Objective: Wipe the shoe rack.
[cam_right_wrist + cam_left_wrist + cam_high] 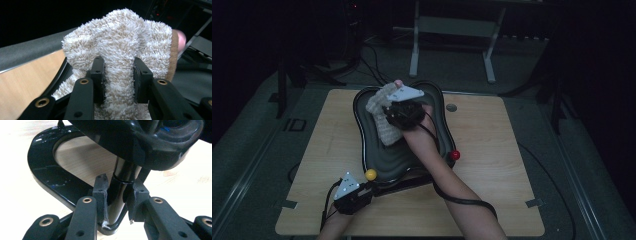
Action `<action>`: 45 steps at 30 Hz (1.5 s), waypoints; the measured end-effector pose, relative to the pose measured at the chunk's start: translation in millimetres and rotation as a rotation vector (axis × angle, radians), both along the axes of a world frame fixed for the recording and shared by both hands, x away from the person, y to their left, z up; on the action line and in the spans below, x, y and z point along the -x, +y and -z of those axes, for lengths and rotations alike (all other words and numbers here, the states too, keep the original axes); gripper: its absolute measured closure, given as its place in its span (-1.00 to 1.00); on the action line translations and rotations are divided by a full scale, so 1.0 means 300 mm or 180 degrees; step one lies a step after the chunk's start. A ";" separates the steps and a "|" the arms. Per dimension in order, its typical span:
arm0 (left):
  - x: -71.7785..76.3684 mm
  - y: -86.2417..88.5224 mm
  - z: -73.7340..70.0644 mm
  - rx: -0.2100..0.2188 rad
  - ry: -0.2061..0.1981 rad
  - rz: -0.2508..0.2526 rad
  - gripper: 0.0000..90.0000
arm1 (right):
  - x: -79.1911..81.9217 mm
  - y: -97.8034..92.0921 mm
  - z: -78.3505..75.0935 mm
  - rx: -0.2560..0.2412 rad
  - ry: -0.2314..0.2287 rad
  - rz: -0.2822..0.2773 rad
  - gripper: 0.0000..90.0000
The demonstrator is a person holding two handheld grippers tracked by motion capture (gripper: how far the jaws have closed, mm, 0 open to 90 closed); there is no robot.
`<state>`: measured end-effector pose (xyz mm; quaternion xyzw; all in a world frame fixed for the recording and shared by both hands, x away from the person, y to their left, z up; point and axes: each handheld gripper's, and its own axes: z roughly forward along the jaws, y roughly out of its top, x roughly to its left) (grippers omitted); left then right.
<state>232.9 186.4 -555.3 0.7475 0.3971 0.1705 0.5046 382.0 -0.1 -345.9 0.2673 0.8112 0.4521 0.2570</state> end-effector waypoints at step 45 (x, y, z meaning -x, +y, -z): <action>0.001 0.000 0.000 0.0000 0.0006 -0.0018 0.59 | 0.110 -0.002 0.231 0.0610 0.0089 -0.0147 0.48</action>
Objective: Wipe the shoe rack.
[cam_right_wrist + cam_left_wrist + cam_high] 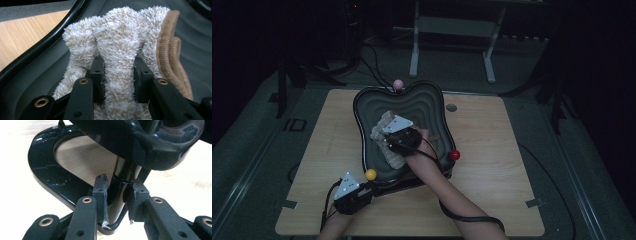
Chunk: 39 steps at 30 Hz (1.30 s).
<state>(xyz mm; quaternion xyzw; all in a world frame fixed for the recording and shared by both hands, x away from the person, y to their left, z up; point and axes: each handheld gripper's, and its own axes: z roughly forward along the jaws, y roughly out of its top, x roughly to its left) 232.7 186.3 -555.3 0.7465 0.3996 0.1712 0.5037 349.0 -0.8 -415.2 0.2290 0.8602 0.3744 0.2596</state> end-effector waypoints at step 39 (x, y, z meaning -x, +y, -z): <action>0.002 -0.002 0.000 0.0003 0.0003 -0.0011 0.59 | 0.194 -0.089 0.095 0.0389 0.0082 -0.0505 0.49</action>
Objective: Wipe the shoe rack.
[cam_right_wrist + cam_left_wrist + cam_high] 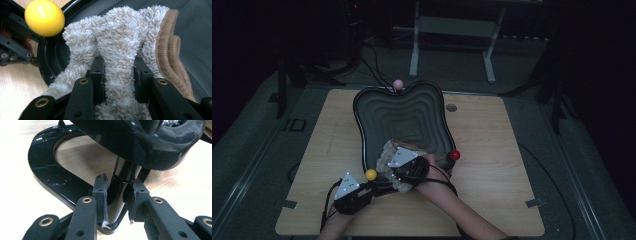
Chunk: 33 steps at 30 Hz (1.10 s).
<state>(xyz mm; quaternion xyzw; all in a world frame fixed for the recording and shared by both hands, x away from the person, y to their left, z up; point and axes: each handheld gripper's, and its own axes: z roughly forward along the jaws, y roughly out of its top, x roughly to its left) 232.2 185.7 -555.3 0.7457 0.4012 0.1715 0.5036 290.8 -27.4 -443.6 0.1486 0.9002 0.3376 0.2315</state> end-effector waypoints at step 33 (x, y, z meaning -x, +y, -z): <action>-0.001 0.001 0.001 0.0020 0.0012 0.0036 0.58 | -0.200 0.046 -0.256 -0.0918 0.0088 0.0269 0.51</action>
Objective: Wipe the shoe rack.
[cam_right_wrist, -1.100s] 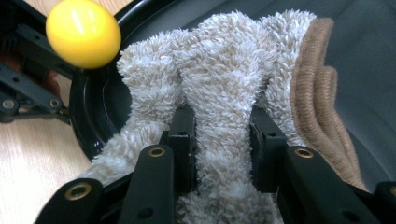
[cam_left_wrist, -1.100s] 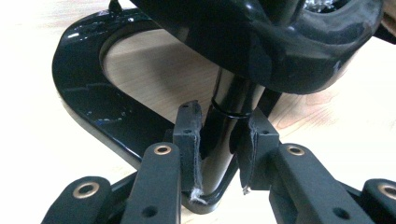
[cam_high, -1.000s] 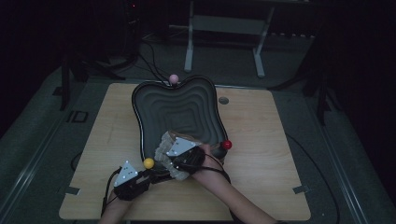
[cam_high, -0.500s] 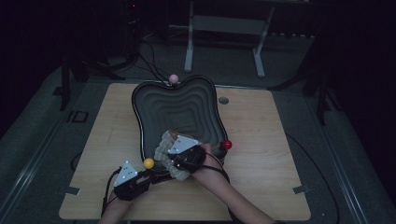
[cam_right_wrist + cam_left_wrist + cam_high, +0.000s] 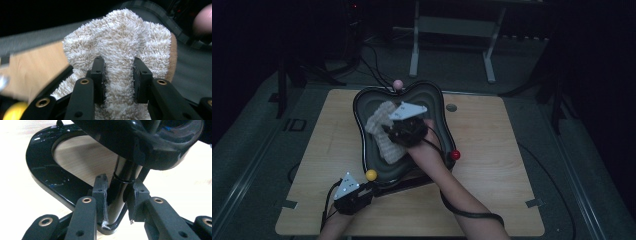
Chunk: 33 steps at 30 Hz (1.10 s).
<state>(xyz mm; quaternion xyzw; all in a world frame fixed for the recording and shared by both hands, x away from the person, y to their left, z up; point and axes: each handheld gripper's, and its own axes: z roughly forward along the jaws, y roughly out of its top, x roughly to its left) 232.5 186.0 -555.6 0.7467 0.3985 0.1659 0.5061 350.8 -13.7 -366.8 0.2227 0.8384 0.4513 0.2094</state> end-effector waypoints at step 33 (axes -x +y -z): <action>0.002 0.005 0.002 0.0031 0.0009 0.0006 0.58 | -0.206 0.264 0.017 0.0409 -0.0134 0.0394 0.50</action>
